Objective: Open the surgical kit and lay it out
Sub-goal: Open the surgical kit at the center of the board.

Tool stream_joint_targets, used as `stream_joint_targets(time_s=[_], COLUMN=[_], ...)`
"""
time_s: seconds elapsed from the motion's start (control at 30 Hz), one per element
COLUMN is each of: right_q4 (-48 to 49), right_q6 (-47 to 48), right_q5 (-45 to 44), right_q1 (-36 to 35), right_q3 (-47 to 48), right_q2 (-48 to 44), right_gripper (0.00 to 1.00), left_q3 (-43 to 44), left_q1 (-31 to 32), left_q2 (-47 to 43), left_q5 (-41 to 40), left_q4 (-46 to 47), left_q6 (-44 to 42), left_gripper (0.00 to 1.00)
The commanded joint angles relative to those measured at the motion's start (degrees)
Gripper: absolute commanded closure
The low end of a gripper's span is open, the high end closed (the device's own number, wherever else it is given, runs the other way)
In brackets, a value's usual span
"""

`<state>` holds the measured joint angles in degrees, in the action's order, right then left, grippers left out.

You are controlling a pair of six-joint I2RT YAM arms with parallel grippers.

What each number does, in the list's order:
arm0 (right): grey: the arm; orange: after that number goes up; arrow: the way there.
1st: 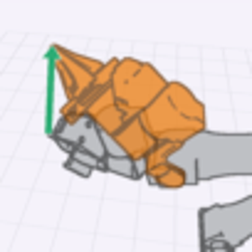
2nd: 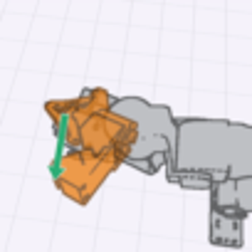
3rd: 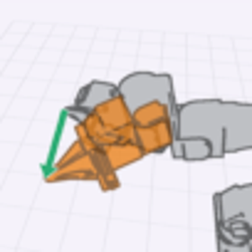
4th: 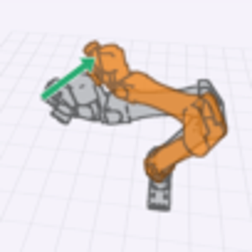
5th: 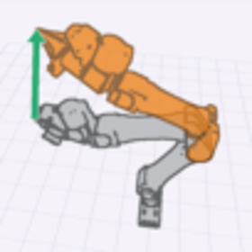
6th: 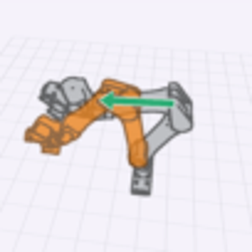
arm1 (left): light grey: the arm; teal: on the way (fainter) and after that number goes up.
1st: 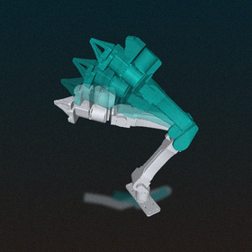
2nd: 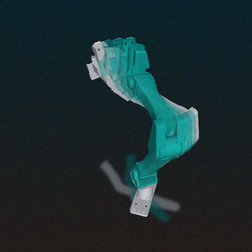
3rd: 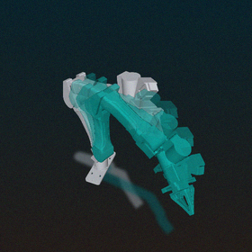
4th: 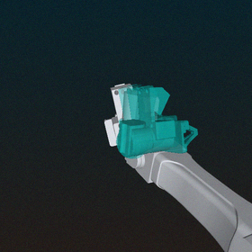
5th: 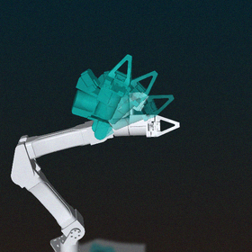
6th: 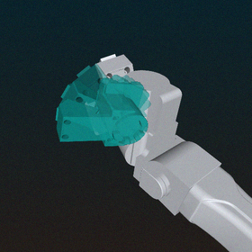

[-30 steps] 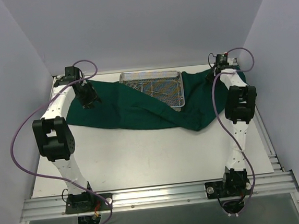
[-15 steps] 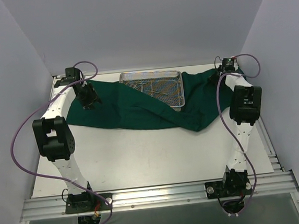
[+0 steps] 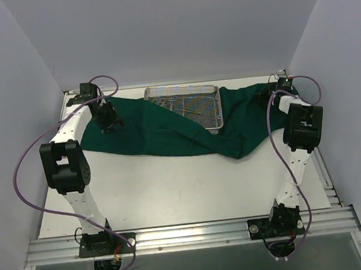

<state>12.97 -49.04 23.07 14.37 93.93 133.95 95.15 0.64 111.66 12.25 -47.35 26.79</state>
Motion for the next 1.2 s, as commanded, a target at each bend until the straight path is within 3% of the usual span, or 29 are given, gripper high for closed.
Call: stream_joint_targets(time_s=[0.0, 0.2, 0.4, 0.73, 0.83, 0.87, 0.93, 1.13, 1.17], right_q4=[0.65, 4.42, 6.27, 6.99, -7.57, -19.44, -29.28, -48.99, -53.10], right_q6=[-3.08, -6.42, -8.44, -8.63, -1.98, 0.23, 4.11, 17.29, 18.87], right_q5=[2.24, 4.26, 5.49, 6.46, 2.16, 0.50, -6.59, -20.50, -26.00], right_q1=[0.92, 1.97, 2.59, 3.30, 1.72, 1.54, 1.27, 2.41, 2.76], right_q3=[-3.40, -6.56, -8.41, -8.60, -1.07, 1.75, 6.07, 4.34, 3.20], right_q2=[-1.41, -1.41, -1.15, -4.30, -8.25, -8.96, -12.98, -30.28, -33.02], right_gripper=[0.75, 0.77, 0.90, 1.00, 1.00, 1.00, 1.00, 1.00, 1.00], left_q3=[-0.41, -0.94, -1.29, -1.73, -1.29, -1.29, -1.20, -0.49, -0.67], left_q1=[-0.29, -0.29, -0.38, -0.38, -0.38, -0.38, -1.60, -2.23, -2.23], left_q2=[-3.55, -4.08, -4.25, -4.78, -5.22, -5.48, -5.92, -7.41, -7.77], left_q5=[0.93, 0.84, 0.93, 0.67, -0.82, -1.52, -3.01, -6.89, -6.98], left_q4=[2.09, 2.35, 2.79, 2.97, 1.83, 1.65, 0.95, 0.76, 0.94], left_q6=[0.64, 0.64, 0.90, 1.25, 0.29, 0.02, -0.59, -0.59, -0.77], left_gripper=[0.44, 0.44, 0.44, 0.44, 0.43, 0.43, 0.43, 0.43, 0.43])
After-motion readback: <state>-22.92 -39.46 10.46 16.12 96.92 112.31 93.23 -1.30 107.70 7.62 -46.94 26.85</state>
